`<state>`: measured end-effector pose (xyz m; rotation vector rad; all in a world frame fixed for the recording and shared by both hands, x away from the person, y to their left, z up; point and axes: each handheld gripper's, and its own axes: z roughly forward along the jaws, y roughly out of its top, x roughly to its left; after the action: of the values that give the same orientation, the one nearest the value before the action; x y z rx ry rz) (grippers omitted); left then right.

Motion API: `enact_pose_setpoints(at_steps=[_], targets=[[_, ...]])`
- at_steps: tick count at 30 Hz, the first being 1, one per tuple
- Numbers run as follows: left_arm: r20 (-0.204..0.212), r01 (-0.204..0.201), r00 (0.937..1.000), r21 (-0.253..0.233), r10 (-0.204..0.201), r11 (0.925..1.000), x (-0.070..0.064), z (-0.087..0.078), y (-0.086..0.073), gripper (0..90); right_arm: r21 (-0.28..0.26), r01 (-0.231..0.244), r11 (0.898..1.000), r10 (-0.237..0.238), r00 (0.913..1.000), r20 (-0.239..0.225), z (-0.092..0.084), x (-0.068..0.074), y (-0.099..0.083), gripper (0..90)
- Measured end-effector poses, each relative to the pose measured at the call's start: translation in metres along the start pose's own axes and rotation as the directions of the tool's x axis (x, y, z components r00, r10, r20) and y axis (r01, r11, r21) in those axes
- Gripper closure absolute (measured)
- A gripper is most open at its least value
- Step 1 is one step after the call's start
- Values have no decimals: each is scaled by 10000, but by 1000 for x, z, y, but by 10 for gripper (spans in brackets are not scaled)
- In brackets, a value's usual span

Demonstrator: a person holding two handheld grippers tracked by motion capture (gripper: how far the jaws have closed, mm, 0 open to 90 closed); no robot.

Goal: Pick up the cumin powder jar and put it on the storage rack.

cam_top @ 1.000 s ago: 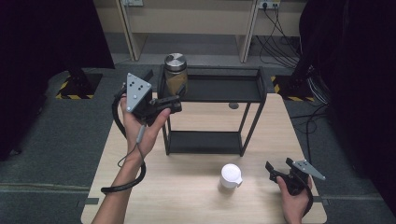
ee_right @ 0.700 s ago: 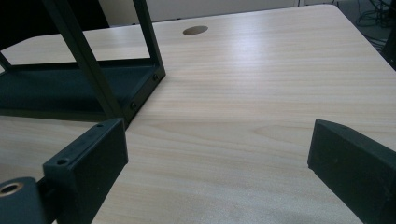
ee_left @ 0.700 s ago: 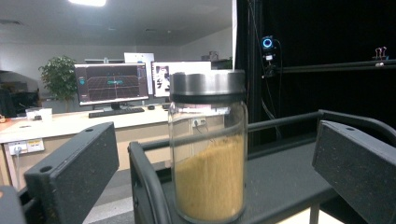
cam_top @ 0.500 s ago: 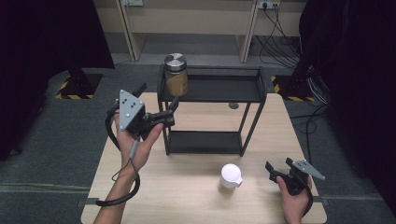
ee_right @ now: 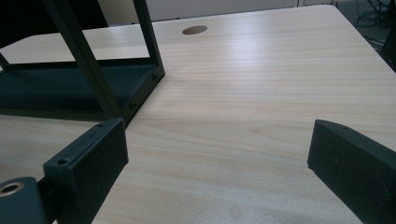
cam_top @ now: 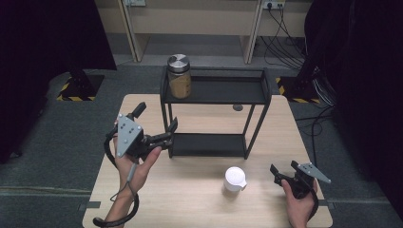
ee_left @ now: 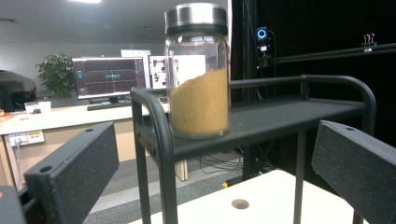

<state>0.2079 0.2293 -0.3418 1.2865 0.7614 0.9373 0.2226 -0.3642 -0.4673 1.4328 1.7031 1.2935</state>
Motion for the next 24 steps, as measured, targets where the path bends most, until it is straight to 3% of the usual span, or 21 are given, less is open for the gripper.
enact_pose_setpoints(at_steps=[19,24], targets=[[-260,-119,9996,293,127,9995,-10,-16,-41,1,11,-13,10000,13,10000,-2,0,0,0,52],[-394,-175,9991,147,181,9997,-13,-23,-55,1,9,0,10000,0,10000,9,0,0,0,52]])
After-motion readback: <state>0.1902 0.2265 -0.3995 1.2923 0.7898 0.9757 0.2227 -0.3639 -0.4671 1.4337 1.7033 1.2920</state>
